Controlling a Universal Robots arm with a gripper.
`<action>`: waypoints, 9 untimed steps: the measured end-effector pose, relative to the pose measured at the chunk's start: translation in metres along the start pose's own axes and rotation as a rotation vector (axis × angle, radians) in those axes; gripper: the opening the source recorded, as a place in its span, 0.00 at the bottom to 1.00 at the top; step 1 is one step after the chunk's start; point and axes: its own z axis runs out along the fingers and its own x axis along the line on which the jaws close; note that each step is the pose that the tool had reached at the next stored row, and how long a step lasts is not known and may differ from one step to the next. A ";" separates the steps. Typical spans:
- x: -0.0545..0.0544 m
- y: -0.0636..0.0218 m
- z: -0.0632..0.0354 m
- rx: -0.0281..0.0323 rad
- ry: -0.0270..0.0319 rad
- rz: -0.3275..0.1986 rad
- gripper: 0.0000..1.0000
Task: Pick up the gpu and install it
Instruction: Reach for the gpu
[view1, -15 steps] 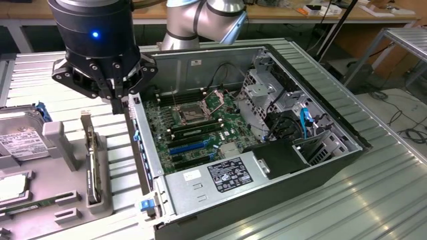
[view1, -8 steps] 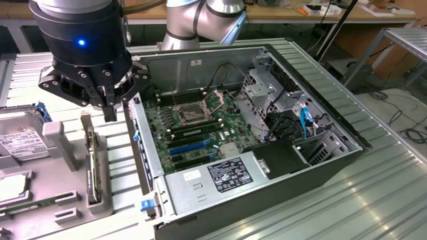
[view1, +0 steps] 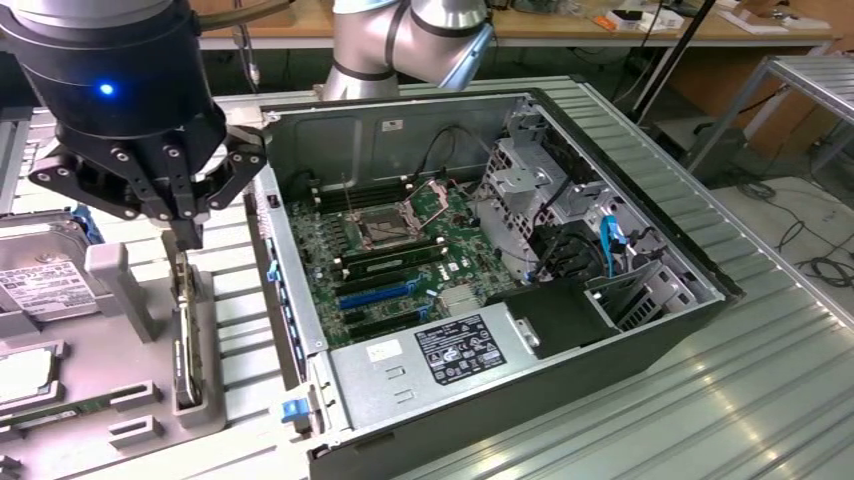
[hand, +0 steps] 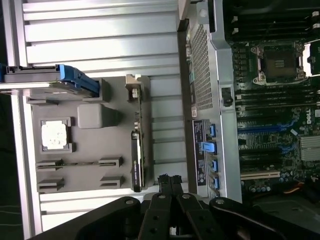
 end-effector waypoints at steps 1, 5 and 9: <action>0.001 -0.0001 0.0000 0.0000 0.0000 0.000 0.11; 0.009 -0.0007 -0.0002 0.0000 0.0000 0.000 0.11; 0.019 -0.0015 -0.0006 0.0000 0.0000 0.000 0.11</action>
